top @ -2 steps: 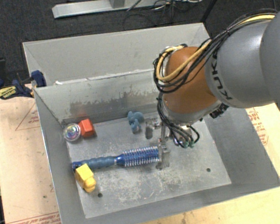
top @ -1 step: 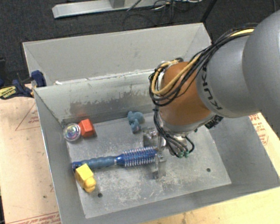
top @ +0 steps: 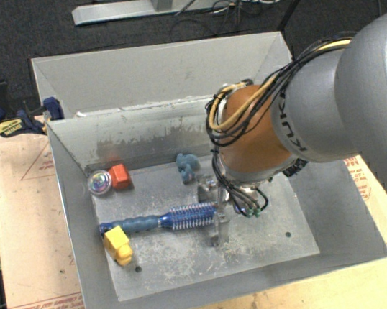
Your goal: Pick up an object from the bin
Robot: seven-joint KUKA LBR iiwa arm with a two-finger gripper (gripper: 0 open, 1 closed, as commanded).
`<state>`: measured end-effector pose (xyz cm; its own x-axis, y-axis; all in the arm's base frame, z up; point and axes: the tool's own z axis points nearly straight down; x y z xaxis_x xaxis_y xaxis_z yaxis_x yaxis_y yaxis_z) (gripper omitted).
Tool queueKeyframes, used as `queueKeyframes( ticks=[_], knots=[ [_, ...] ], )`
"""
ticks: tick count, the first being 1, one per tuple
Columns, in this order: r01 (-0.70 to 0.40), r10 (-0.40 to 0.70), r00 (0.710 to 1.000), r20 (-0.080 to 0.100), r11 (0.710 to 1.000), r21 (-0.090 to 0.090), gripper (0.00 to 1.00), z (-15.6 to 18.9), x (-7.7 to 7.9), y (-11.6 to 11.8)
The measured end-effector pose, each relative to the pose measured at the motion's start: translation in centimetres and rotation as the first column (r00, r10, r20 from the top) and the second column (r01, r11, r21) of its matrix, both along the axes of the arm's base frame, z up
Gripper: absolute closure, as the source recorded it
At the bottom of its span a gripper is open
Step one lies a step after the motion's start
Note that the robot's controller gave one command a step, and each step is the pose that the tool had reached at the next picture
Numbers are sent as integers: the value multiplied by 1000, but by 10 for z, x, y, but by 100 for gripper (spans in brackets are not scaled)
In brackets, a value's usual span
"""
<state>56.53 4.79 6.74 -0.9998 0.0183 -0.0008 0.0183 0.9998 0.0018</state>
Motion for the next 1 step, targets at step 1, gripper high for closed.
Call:
queueKeyframes(
  ticks=[1],
  knots=[
    [0, 0, 1000, 3, 1000, 0, 100, 1, 1, 0]
  ],
)
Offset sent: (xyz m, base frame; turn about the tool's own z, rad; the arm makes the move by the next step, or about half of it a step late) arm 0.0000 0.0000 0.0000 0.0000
